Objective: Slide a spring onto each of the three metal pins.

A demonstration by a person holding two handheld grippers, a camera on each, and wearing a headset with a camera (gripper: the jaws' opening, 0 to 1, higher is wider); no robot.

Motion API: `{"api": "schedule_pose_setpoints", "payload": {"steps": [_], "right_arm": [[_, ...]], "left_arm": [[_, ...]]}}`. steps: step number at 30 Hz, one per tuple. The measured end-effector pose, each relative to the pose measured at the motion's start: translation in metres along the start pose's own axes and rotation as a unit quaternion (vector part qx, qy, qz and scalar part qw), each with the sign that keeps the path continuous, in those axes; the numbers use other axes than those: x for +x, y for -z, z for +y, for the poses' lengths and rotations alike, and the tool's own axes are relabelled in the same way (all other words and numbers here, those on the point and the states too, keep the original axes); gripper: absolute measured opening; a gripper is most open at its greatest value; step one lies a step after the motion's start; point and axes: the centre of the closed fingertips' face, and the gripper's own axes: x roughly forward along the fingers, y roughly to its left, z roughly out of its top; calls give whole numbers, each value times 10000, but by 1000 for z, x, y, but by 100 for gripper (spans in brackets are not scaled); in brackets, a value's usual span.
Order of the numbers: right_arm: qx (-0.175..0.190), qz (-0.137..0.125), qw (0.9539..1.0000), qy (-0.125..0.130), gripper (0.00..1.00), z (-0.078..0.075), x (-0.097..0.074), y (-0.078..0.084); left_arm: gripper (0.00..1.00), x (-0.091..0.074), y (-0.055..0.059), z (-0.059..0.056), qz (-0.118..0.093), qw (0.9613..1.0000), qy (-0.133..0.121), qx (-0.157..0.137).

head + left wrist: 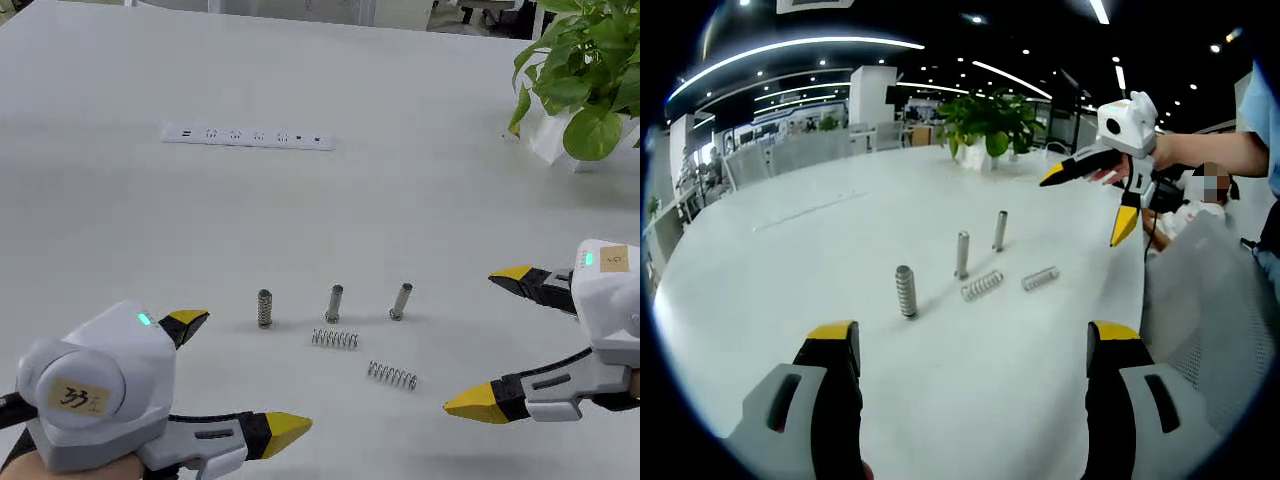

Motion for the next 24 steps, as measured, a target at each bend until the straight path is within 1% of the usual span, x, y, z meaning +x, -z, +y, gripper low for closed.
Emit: {"api": "schedule_pose_setpoints", "payload": {"steps": [2, 5, 8, 10, 12, 14, 17, 23, 24], "right_arm": [[86, -22, 9999, 48, 99, -1, -2, 2], [122, -82, 9998, 127, 99, 0, -6, 4], [225, -136, 9995, 181, 99, -1, -10, 8], [299, -125, 9993, 199, 99, 0, -11, 11], [287, -128, 9993, 223, 99, 2, -13, 13], [355, -115, 9990, 244, 99, 3, -15, 15], [398, -169, 9986, 288, 99, 5, -16, 15], [469, -107, 9984, 307, 99, 9, -15, 23], [468, -94, 9984, 312, 99, 10, -16, 25]], "left_arm": [[93, 0, 0, 1, -2, 10000, -3, 3], [93, 0, 0, 1, 2, 10000, 13, 7], [93, 1, 2, -1, 49, 9999, 76, 50], [93, 3, 2, -3, 47, 9999, 128, 63], [92, 4, 3, -5, 80, 9997, 180, 108], [92, 6, 3, -7, 101, 9996, 213, 162], [89, 9, 3, -9, 120, 9993, 280, 233], [84, 18, 0, -14, 164, 9977, 429, 490], [83, 20, -1, -15, 142, 9973, 471, 540]]}}
